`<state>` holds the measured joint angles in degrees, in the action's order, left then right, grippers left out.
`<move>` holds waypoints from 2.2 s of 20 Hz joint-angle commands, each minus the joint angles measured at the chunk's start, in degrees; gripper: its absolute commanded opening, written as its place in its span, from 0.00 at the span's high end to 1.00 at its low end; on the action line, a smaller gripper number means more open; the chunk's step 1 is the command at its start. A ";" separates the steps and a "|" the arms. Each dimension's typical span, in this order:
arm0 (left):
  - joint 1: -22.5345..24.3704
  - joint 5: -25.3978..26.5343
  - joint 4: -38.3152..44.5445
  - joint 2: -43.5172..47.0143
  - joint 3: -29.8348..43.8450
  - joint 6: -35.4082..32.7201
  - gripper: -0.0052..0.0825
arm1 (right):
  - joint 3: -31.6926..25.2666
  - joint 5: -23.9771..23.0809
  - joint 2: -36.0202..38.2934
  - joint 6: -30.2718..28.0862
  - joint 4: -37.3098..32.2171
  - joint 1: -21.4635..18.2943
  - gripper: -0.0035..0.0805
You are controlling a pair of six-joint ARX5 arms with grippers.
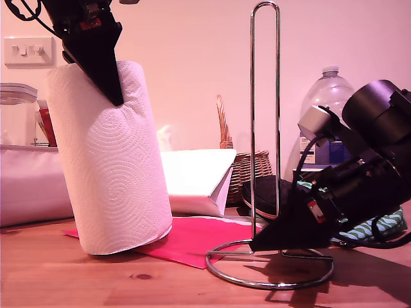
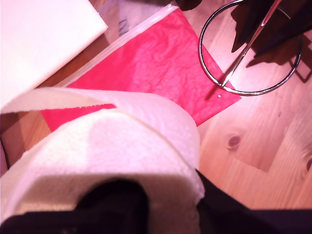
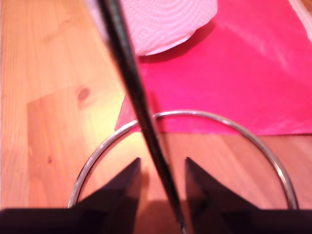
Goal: Insert the paper towel roll into the metallic stand.
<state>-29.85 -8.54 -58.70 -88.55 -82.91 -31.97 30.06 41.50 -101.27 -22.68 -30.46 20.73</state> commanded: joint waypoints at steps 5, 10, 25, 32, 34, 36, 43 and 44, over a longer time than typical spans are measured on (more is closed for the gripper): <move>0.28 -0.20 0.52 1.29 0.72 0.07 0.97 | 0.07 0.42 -0.20 2.58 -0.59 0.26 0.98; 0.39 0.20 0.44 1.29 0.72 0.07 0.97 | 0.07 1.29 -0.02 5.16 -2.14 1.14 0.97; -0.33 0.00 -1.57 1.49 -3.61 -4.70 0.97 | 0.07 -4.83 0.31 2.97 -0.76 7.08 0.97; -2.36 0.09 -10.88 1.68 -16.63 -8.17 0.97 | 0.07 -8.55 0.31 -1.46 1.53 9.35 0.97; -3.21 0.90 -13.46 1.68 -21.09 -9.03 0.97 | 0.09 -8.76 0.31 -1.81 1.53 9.99 0.97; -4.39 1.99 -15.89 1.68 -25.62 -9.01 0.97 | 0.09 -9.05 0.31 -1.79 1.60 10.54 0.97; -8.98 2.38 -18.99 1.68 -39.39 -8.11 0.97 | 0.09 -10.56 0.31 -1.77 2.34 11.26 0.97; -9.64 2.36 -19.10 1.68 -40.85 -8.09 0.97 | 0.09 -10.60 0.31 -1.79 2.62 11.23 0.97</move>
<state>-39.00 -6.02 -78.22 -88.20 -122.50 -40.40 31.07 31.42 -100.12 -24.27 -29.69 31.27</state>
